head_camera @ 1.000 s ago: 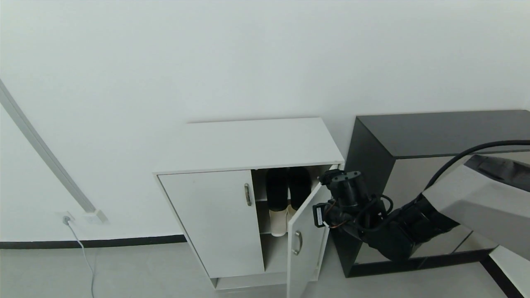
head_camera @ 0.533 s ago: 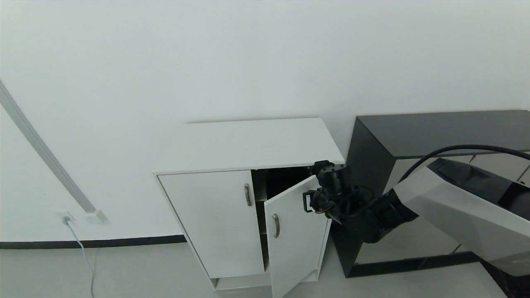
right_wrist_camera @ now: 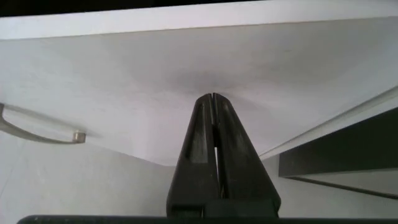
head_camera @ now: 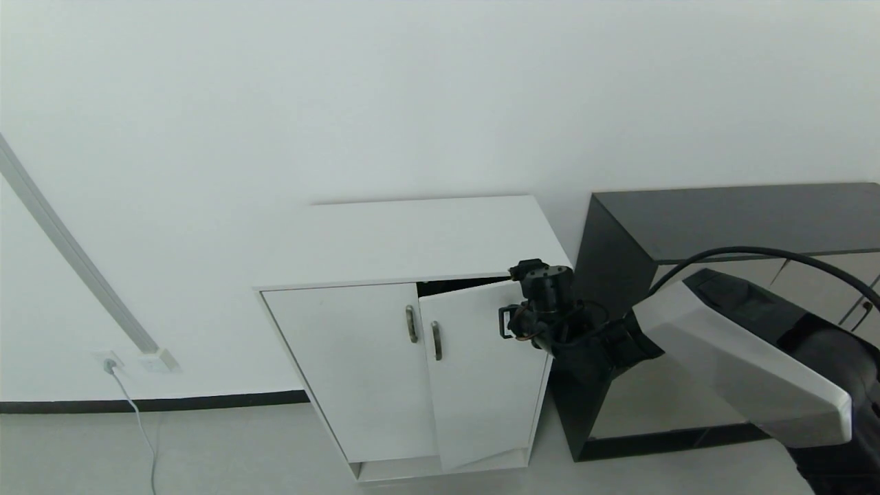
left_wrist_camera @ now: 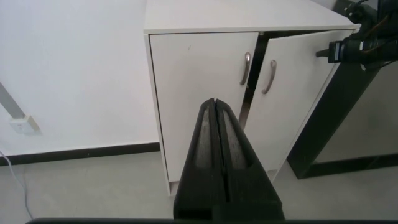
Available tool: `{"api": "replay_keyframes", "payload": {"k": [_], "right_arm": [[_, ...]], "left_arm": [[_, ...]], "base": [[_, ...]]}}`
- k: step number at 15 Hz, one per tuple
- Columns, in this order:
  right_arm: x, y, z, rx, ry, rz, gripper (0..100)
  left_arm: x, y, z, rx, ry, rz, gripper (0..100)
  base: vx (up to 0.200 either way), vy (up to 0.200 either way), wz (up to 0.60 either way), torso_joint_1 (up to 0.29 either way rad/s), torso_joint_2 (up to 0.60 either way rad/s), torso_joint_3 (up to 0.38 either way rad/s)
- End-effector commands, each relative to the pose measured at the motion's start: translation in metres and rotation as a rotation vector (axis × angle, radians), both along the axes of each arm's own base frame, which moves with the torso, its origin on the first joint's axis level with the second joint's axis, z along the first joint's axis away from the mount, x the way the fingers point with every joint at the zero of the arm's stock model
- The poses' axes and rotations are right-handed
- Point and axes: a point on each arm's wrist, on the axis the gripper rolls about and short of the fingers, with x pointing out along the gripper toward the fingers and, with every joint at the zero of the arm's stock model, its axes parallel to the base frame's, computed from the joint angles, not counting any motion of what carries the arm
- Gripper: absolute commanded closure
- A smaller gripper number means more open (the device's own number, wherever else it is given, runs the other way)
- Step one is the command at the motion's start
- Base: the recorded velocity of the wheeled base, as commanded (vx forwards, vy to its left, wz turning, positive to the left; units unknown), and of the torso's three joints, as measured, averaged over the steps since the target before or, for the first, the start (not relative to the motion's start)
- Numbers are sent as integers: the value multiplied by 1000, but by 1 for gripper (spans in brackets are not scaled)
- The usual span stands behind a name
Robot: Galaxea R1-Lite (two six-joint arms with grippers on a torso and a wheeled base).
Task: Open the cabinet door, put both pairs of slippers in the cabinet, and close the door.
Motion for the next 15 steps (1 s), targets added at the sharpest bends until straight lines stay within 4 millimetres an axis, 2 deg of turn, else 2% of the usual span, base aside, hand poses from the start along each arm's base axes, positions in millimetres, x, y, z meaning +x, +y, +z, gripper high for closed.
{"api": "replay_keyframes", "payload": {"k": [1, 8, 15], "right_arm": [[6, -1, 0, 5, -8, -9, 100], [15, 0, -1, 12, -28, -15, 100], [18, 2, 6, 16, -36, -13, 100]], "left_arm": [[0, 0, 0, -1, 0, 0, 100], [0, 0, 0, -1, 0, 0, 100], [0, 0, 0, -1, 0, 0, 100]], "base": [[0, 0, 0, 0, 0, 0], [0, 0, 0, 0, 0, 0], [0, 0, 0, 0, 0, 0]]}}
